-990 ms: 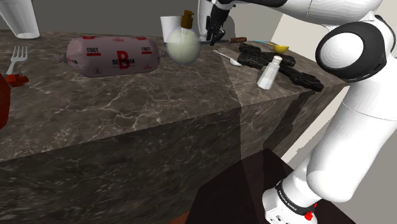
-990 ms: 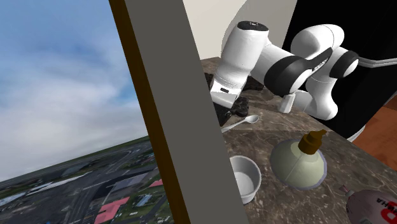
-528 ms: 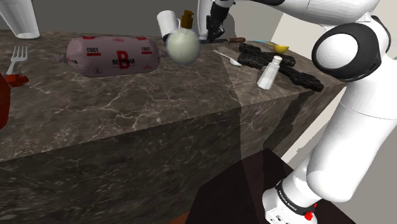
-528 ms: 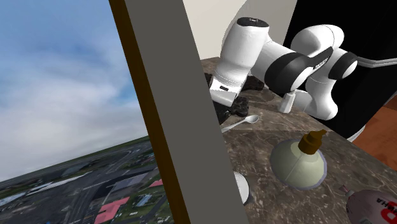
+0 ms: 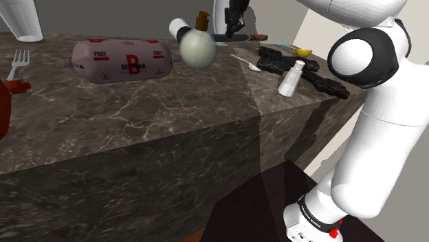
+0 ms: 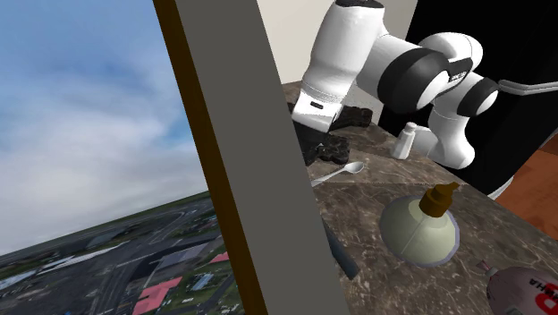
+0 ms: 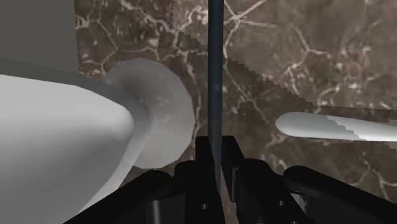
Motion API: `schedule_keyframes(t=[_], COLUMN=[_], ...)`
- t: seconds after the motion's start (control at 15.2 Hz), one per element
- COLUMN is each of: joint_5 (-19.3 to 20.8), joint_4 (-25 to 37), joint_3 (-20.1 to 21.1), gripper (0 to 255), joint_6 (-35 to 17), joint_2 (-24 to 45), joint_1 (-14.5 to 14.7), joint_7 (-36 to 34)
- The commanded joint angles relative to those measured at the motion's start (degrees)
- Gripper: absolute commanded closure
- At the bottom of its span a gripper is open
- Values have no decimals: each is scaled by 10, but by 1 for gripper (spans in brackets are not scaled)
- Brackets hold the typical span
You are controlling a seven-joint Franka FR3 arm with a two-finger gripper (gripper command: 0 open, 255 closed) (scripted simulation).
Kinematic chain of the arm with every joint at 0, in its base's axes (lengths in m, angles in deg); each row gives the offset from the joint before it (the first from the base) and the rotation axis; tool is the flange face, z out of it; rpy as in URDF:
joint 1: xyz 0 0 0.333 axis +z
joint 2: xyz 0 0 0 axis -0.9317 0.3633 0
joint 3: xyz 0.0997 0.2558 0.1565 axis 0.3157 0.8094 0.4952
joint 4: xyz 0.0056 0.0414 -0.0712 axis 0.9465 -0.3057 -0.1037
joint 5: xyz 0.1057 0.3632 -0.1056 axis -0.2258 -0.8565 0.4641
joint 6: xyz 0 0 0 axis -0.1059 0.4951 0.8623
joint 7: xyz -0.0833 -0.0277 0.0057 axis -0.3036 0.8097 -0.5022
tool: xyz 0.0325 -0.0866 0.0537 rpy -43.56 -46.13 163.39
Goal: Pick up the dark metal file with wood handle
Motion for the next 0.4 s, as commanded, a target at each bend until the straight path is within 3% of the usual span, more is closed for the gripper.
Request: schedule_keyframes(t=[0.0,0.2,0.33], joint_5=[-2,-7,-7], joint_4=[32,86,89], joint_3=[0,0,0], gripper=[255,255,255], joint_6=[22,56,58], joint_2=[11,30,31], joint_1=[-2,-6,-7], joint_7=[2,6,6])
